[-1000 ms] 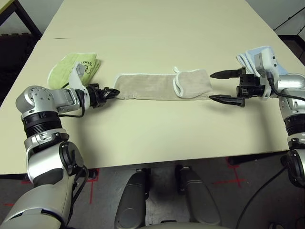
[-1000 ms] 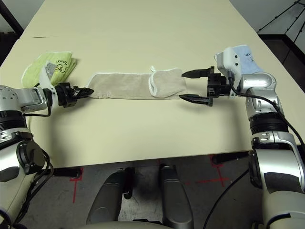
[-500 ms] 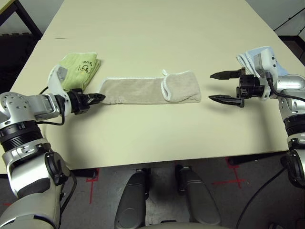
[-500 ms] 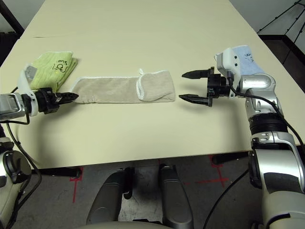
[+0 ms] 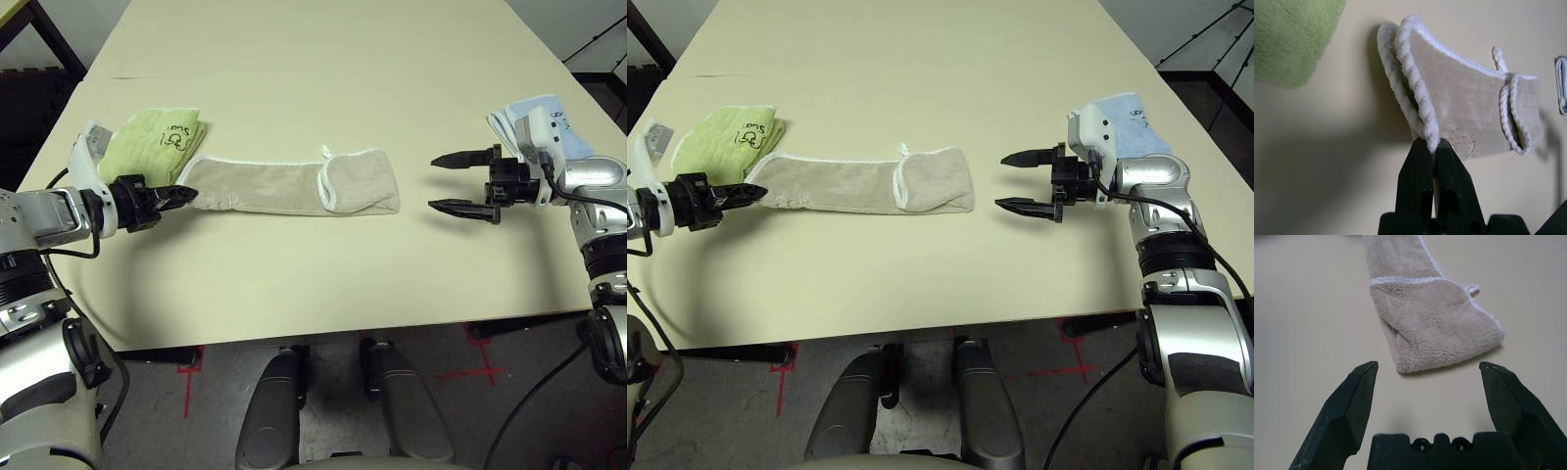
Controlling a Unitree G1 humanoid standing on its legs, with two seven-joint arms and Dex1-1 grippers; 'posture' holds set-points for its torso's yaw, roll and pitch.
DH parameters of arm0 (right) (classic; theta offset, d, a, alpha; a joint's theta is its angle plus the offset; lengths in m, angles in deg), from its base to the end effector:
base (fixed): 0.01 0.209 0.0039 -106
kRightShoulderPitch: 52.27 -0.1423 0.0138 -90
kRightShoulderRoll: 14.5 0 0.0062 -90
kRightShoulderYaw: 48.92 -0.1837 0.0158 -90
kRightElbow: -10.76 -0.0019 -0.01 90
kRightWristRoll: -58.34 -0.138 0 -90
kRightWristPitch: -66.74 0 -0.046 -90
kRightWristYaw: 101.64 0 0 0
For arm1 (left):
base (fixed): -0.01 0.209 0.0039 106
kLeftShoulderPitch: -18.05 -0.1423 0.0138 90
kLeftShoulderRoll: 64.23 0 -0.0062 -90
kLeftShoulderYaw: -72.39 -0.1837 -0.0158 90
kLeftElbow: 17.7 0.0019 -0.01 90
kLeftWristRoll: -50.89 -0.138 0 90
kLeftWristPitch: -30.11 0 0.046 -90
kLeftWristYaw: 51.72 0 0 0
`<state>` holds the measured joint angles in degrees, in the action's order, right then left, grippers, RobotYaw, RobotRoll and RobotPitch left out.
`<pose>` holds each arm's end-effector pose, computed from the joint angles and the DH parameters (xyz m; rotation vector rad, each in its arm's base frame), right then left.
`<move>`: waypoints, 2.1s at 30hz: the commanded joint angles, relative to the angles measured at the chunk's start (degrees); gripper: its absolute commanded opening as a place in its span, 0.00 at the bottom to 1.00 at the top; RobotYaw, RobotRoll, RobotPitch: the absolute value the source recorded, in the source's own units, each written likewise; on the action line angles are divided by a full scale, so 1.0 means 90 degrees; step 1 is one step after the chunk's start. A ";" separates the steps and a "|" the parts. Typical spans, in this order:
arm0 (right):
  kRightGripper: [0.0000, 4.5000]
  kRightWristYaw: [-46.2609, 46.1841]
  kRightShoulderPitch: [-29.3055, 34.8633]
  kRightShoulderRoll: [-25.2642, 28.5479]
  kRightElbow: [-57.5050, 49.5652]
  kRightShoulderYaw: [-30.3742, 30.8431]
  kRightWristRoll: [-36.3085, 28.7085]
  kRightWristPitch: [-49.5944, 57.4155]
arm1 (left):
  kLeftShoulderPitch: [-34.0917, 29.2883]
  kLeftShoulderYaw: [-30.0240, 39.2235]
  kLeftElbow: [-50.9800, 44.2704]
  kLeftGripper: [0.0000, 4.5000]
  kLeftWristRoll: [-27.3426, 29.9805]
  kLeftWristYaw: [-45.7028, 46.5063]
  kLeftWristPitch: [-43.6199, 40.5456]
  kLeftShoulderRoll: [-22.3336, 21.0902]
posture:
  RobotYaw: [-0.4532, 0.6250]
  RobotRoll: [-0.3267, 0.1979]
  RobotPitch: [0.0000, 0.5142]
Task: Fold the towel and set it aside.
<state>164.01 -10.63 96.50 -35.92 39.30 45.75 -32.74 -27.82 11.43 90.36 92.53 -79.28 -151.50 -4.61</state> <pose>0.3255 -0.2814 0.1972 -0.4796 -0.0260 1.2398 0.2516 0.3238 0.2295 -0.5665 0.6279 -0.3776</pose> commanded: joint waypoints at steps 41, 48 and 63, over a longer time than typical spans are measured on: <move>1.00 -0.0349 -0.0076 0.0027 0.0214 -0.0034 0.0051 -0.0201 | 0.2588 -0.2150 0.0048 0.01 0.1043 0.0631 0.0375 0.2920 | 0.45 0.62 0.35; 1.00 -0.0396 -0.0078 0.0015 0.0227 -0.0031 0.0045 -0.0219 | 0.2662 -0.2525 0.0256 0.01 0.0480 0.0456 0.0809 0.3260 | 0.44 0.62 0.35; 1.00 -0.0434 0.0002 -0.0013 0.0153 -0.0023 0.0029 -0.0223 | 0.2674 -0.3146 0.0688 0.01 -0.0288 -0.0194 0.1507 0.3743 | 0.43 0.62 0.36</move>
<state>160.25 -11.37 96.23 -33.99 39.32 46.28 -34.44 -4.52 -16.04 97.15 90.30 -80.02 -137.57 28.25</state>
